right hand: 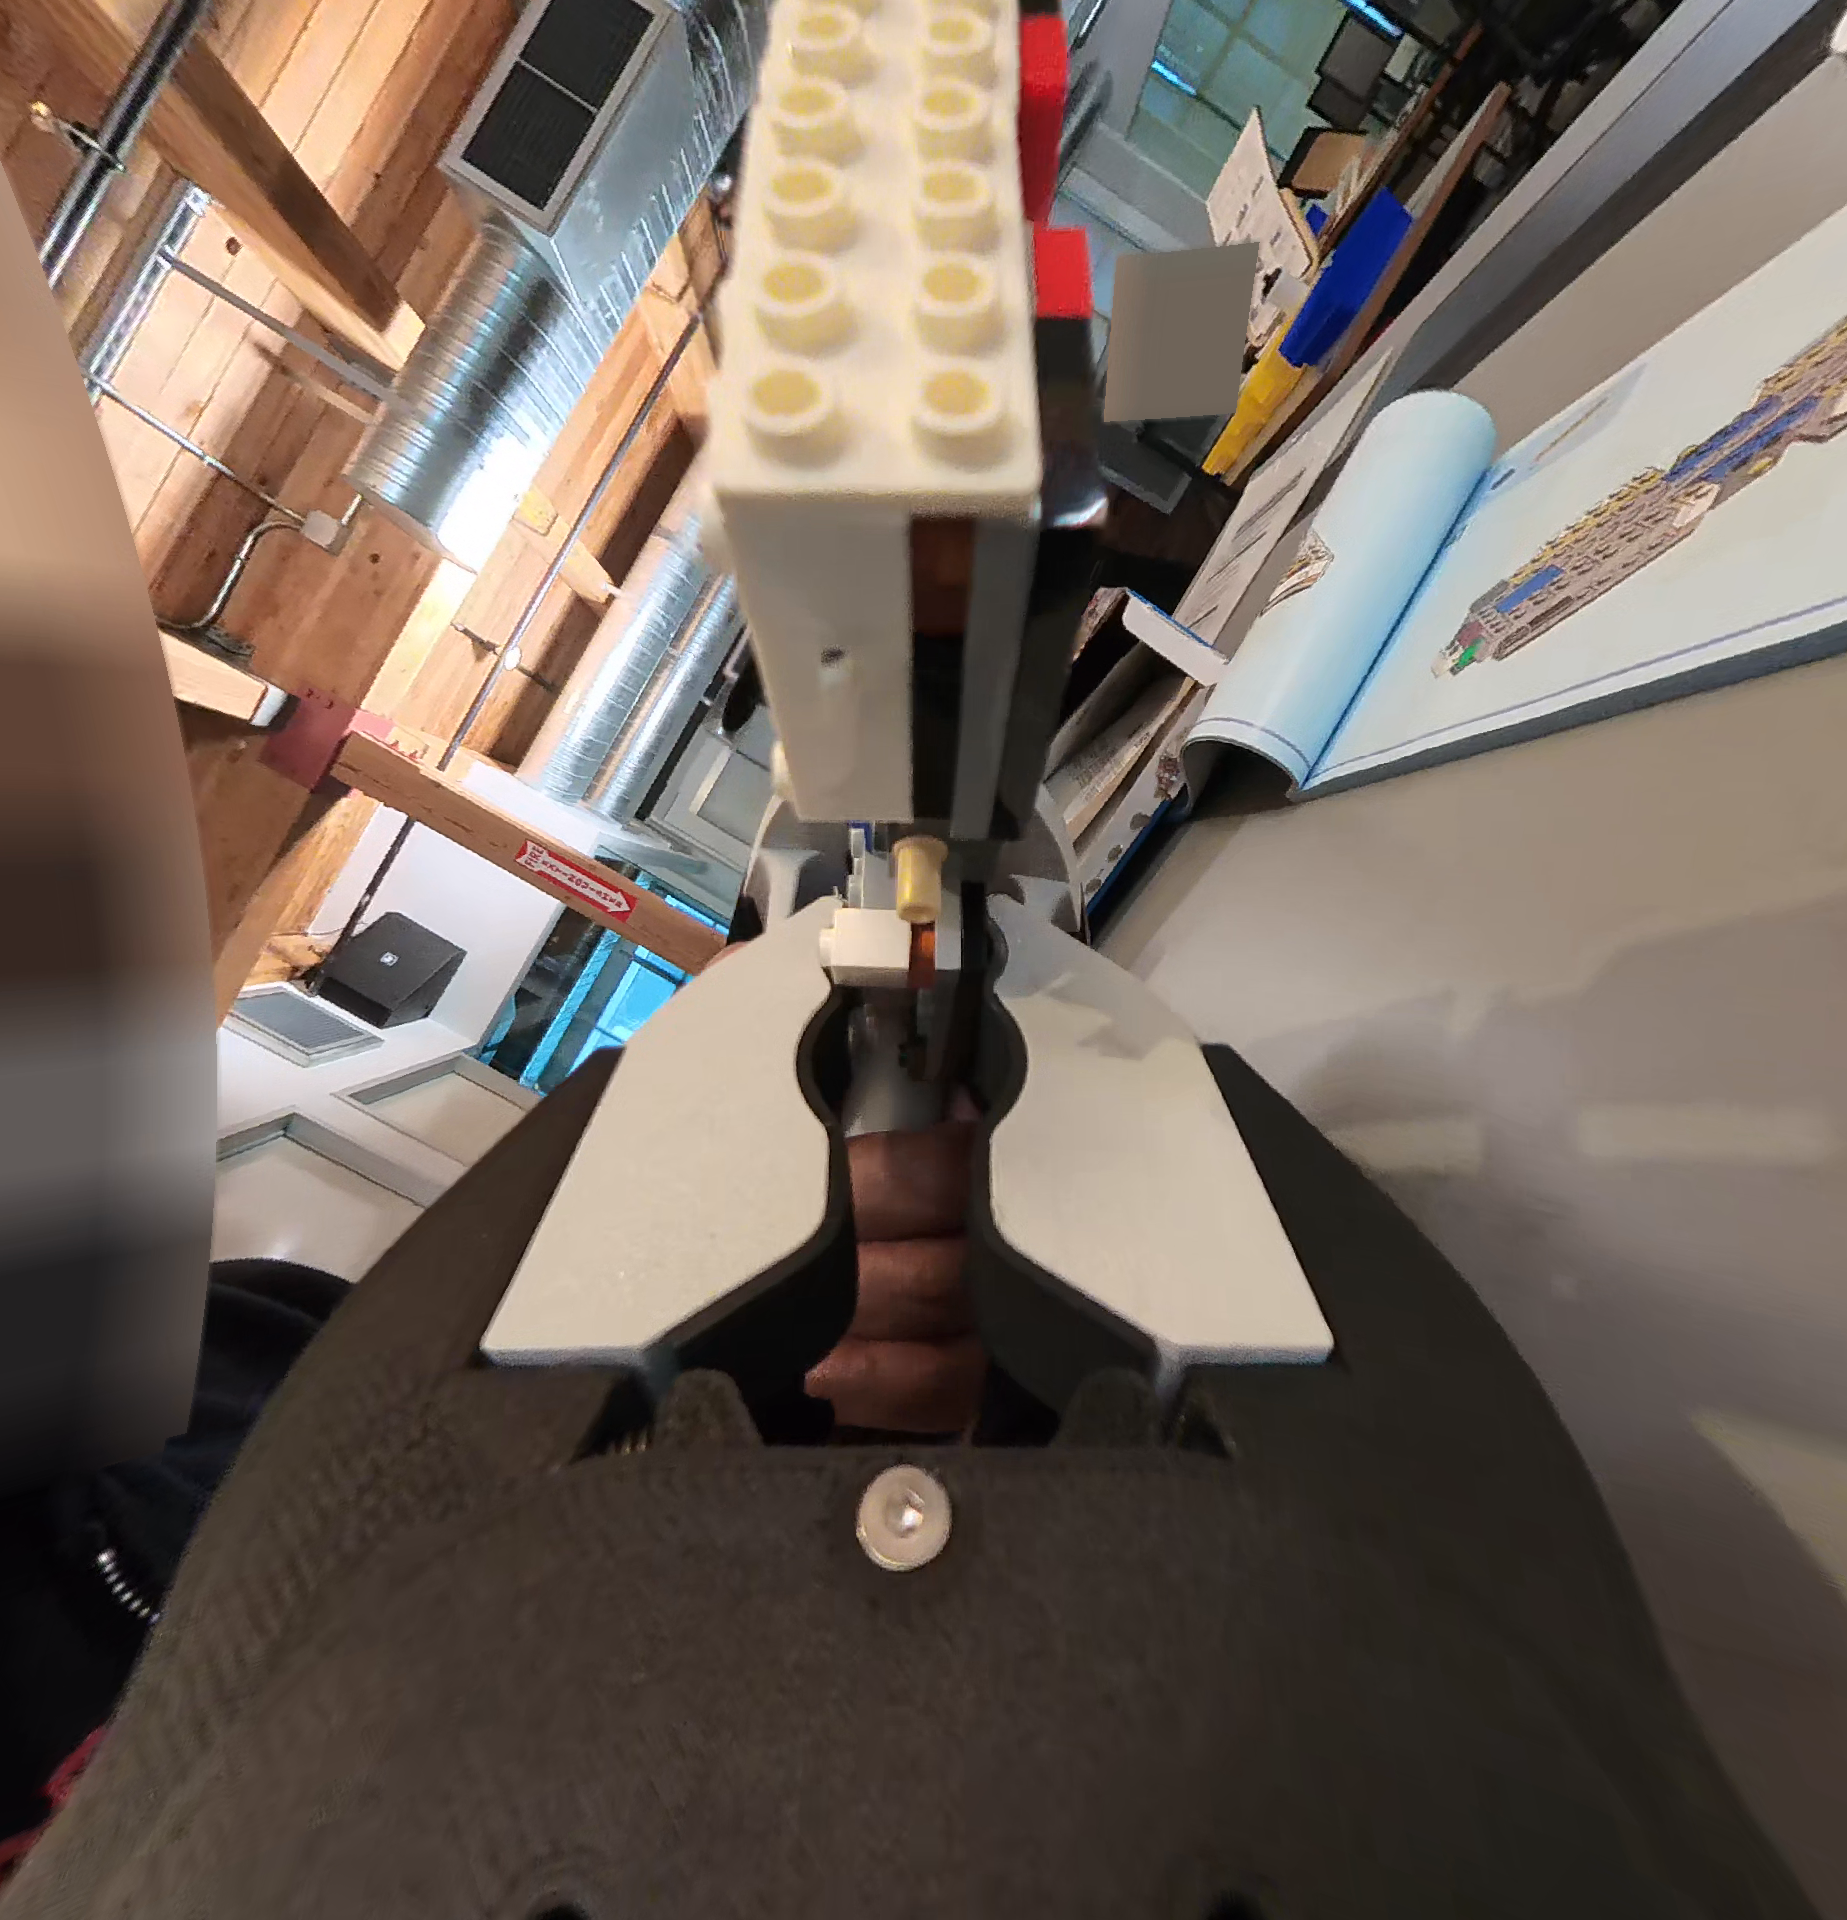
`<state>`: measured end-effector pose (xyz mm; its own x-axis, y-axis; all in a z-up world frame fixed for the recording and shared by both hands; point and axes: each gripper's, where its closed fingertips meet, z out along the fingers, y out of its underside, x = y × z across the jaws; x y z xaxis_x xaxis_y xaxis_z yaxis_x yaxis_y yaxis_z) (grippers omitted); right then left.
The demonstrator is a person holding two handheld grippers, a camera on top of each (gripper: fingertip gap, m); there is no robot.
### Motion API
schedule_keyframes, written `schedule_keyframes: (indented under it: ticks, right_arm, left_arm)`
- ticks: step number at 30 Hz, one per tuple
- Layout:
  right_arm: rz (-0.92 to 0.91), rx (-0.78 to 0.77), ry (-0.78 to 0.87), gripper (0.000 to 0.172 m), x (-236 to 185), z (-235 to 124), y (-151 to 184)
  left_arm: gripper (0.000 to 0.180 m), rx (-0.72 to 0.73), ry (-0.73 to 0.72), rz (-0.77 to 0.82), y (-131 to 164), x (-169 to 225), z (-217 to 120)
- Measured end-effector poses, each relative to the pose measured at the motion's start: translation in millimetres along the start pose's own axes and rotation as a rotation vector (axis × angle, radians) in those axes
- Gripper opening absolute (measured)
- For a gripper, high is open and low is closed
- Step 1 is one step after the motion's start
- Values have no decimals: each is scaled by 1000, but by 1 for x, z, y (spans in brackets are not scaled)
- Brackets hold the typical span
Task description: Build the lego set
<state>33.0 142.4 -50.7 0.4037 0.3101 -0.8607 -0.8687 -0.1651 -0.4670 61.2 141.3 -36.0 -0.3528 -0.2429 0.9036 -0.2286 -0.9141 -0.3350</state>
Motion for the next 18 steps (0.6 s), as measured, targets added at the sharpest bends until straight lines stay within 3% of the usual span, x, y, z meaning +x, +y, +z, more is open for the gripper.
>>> schedule_keyframes:
  ticks: [9,11,14,18]
  right_arm:
    - [25,2,55,20,7,0,2]
    - [-13,-48,130,24,13,-1,6]
    - [-64,-147,239,46,18,-5,14]
    - [-169,-288,345,51,13,-24,22]
  left_arm:
    - [19,-4,-23,-53,2,-9,-2]
    - [19,14,-31,-106,0,-15,-4]
    - [19,72,-22,-152,-10,-20,-10]
    - [19,116,-32,-143,-24,-21,-16]
